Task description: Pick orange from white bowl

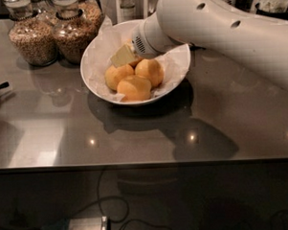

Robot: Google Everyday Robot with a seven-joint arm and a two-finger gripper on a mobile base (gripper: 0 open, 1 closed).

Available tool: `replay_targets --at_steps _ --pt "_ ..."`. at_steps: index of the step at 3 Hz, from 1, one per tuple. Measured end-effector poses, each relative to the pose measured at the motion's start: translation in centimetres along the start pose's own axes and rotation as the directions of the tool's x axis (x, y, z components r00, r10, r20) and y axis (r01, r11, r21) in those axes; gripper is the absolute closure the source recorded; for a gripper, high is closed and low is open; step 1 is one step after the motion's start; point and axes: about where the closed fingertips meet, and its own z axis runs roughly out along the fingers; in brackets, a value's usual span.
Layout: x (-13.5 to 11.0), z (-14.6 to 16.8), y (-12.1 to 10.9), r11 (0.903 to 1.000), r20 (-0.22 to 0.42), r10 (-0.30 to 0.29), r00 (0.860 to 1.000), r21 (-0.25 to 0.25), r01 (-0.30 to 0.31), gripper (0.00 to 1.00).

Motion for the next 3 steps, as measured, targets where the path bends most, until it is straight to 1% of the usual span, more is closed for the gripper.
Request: replay_targets --at_steps 1,2,3 --pt "0.09 -0.08 -0.36 0.9995 0.015 0.021 1.0 0.024 -0.021 0.27" --pt "0.08 -0.42 -0.75 0.9971 0.032 0.036 0.999 0.066 -0.038 0.27" --pt "0.07 -0.44 -0.75 0.997 0.032 0.036 0.999 0.067 -0.038 0.02"
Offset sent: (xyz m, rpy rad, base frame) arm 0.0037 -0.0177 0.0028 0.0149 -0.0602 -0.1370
